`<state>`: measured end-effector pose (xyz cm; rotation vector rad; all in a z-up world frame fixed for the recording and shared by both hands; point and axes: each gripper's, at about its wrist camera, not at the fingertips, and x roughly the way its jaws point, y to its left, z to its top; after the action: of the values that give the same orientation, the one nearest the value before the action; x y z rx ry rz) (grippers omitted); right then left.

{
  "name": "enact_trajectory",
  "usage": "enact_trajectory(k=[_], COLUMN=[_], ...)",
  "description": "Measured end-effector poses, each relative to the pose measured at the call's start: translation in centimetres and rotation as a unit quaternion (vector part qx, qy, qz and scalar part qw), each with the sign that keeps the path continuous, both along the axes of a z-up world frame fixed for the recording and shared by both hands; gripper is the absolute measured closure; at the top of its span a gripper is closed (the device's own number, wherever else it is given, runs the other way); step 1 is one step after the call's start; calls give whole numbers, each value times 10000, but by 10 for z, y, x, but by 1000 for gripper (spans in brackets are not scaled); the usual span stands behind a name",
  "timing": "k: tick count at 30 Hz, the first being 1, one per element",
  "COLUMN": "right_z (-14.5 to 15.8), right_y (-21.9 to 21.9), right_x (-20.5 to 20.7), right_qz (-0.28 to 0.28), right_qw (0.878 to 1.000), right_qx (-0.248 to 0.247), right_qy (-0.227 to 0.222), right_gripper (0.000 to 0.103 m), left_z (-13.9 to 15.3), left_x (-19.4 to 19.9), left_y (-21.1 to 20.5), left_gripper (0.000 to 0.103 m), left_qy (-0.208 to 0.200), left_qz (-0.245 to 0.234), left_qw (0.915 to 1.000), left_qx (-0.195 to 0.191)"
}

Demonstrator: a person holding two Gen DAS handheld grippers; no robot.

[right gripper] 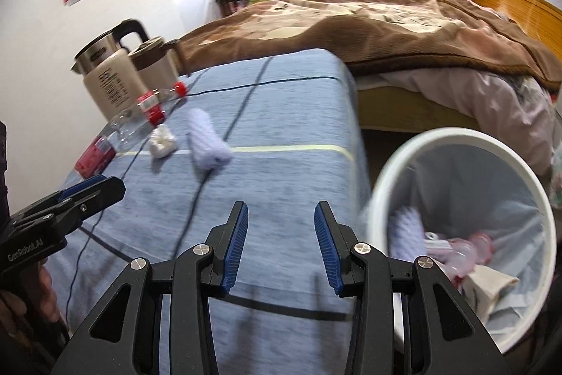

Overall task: Collect trash
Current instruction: 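Move both open tools back over the bed toward the red can and tissue, then grasp the red can with the left tool while the right tool grasps the white tissue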

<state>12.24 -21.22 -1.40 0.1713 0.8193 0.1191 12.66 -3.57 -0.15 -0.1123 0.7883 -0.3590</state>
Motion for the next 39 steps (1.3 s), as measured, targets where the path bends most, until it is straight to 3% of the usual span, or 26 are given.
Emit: enact_trajectory(k=[20, 23, 30, 39], right_z=[2, 0, -6, -19], right_y=[96, 108, 130, 150], right_x=[57, 69, 97, 125], right_qz=[898, 974, 1072, 1144], right_qw=[9959, 9952, 9942, 9932], right_qx=[-67, -54, 15, -134], right_qy=[-9, 10, 44, 178], right_gripper=[62, 58, 51, 48], left_z=[-11, -11, -15, -27], left_x=[24, 29, 46, 69], left_y=[123, 139, 170, 184], left_gripper=[37, 35, 33, 32], left_qy=[58, 80, 119, 319], left_qz=[1149, 1260, 1442, 1286], left_qw=[9933, 9919, 9891, 9909], left_qx=[62, 134, 284, 238])
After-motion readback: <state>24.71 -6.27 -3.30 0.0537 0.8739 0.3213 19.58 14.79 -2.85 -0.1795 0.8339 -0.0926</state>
